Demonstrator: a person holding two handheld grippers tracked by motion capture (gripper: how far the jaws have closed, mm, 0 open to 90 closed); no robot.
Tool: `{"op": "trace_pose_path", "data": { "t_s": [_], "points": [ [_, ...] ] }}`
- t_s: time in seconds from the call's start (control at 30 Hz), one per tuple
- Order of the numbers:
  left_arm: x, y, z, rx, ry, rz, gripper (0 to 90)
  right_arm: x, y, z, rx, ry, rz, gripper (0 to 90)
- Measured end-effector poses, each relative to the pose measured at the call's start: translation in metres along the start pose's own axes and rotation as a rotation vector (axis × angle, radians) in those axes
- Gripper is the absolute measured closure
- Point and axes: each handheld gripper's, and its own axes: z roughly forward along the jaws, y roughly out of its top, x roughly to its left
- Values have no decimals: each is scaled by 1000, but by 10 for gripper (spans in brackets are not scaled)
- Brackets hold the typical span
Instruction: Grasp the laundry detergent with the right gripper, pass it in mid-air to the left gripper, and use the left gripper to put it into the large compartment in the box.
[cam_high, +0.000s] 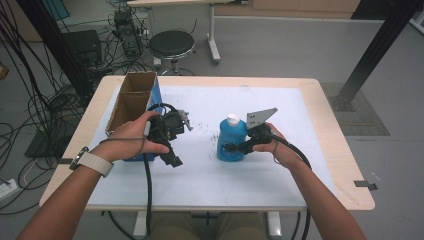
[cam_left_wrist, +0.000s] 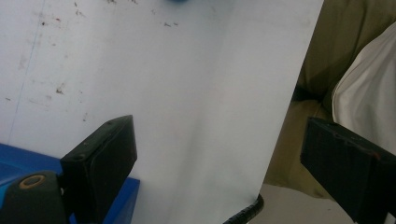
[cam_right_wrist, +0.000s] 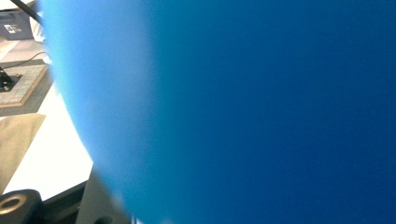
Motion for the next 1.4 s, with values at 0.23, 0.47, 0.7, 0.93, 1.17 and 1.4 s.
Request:
{"op": "trace_pose_path", "data": {
  "t_s": [0.23, 0.47, 0.7, 0.93, 1.17, 1.4],
  "points": [
    [0, 0, 0, 2, -1, -2, 112, 0, 0, 0, 1, 0, -3, 430],
    [1, 0, -1, 6, 2, -3, 112, -1, 0, 0, 5, 1, -2, 430],
    [1, 1, -2, 10, 3, -3, 112, -1, 1, 0, 7, 3, 4, 429],
    [2, 1, -2, 11, 4, -4, 112, -1, 1, 0, 9, 4, -1, 427],
    [2, 0, -2, 8, 5, -5, 113, -1, 1, 0, 10, 7, 5, 426],
    [1, 1, -2, 7, 6, -3, 113, -1, 1, 0, 12, 7, 8, 424]
  ]
}}
